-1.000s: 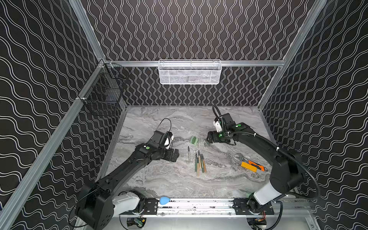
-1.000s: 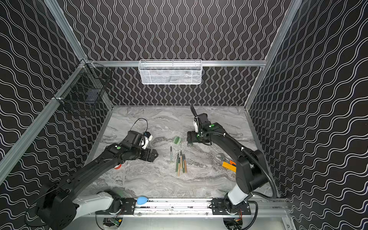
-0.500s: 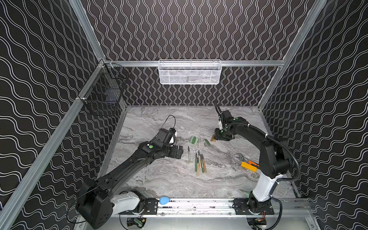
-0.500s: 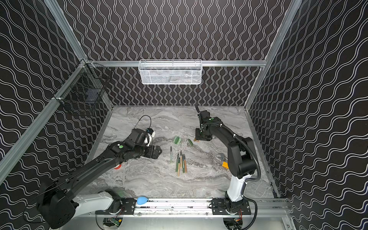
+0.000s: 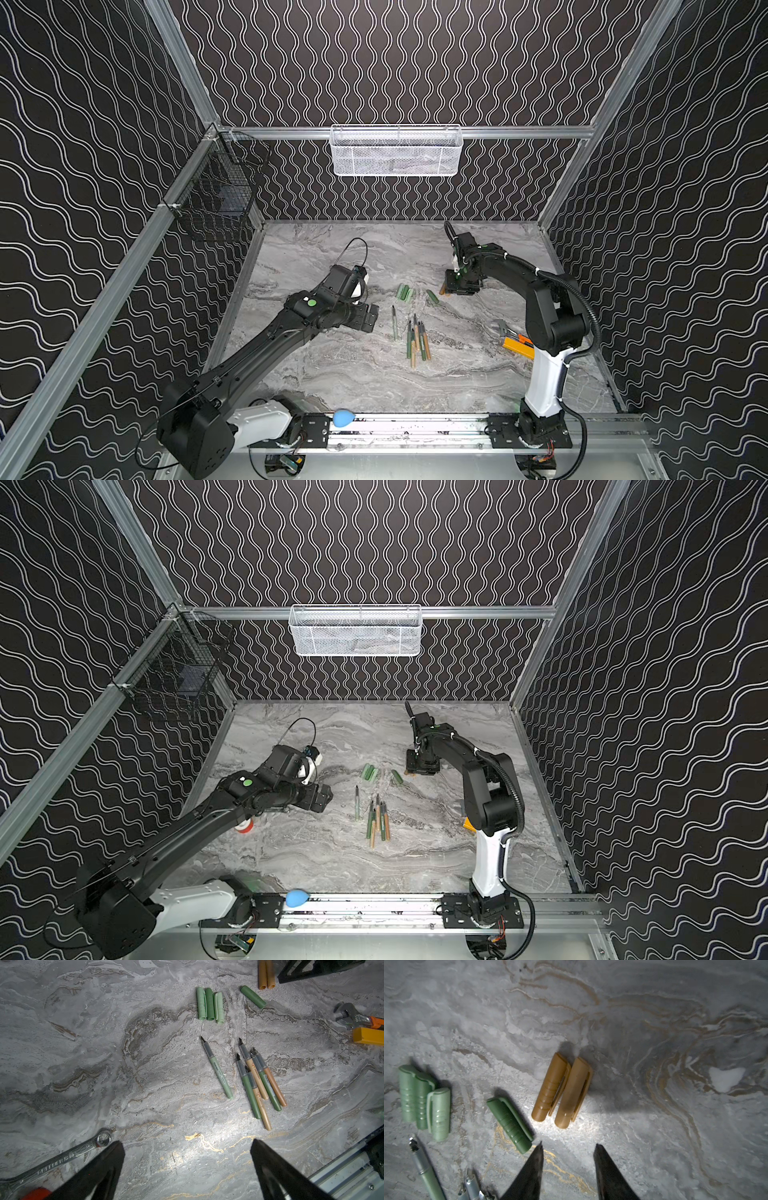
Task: Insert the pens into the pen caps
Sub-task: 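Lower the right gripper and close it on a tan pen cap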
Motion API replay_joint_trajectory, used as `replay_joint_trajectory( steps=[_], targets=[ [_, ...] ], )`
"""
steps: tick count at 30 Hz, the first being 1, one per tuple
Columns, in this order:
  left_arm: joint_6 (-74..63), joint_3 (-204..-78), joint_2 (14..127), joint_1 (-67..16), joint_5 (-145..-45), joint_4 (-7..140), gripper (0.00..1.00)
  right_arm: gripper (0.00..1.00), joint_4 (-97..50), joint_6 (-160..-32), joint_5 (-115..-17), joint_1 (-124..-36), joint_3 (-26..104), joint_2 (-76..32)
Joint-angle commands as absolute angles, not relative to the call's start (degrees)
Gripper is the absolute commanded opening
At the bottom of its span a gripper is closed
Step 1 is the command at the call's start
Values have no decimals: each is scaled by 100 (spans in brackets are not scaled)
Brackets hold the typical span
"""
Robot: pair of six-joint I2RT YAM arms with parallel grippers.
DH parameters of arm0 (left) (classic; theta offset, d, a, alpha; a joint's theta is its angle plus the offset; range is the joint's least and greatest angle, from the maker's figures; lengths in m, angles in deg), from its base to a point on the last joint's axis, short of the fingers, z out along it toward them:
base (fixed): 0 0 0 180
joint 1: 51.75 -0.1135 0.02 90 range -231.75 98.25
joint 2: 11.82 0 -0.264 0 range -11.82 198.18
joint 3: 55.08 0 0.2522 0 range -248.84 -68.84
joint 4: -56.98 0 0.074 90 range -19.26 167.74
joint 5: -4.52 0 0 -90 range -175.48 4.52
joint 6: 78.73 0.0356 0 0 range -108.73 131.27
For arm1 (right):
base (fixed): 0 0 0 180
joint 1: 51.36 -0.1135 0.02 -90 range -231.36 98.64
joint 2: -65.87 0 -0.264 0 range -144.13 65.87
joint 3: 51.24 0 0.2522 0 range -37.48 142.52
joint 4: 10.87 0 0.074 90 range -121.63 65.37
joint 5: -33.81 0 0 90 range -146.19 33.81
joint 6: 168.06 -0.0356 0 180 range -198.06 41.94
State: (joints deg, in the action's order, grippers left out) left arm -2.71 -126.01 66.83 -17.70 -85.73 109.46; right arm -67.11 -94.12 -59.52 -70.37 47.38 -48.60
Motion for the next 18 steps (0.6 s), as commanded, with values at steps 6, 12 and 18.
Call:
replay_joint_trajectory(
  steps=[6,12,18],
  targets=[
    [-264,-12700,6829,-1766,-8520,10592,99,42,-6933,-9286,-5881,-7026,5057,-5173],
    [-384,-12663,6817,-1769,-8493,10481,99,37,-7146,-9182,-5771,-7030,5222,-5353],
    [-435,-12619,6726,-1771,-8426,10497,99,33,-7246,-9125,-5676,-7026,5195,-5351]
  ],
)
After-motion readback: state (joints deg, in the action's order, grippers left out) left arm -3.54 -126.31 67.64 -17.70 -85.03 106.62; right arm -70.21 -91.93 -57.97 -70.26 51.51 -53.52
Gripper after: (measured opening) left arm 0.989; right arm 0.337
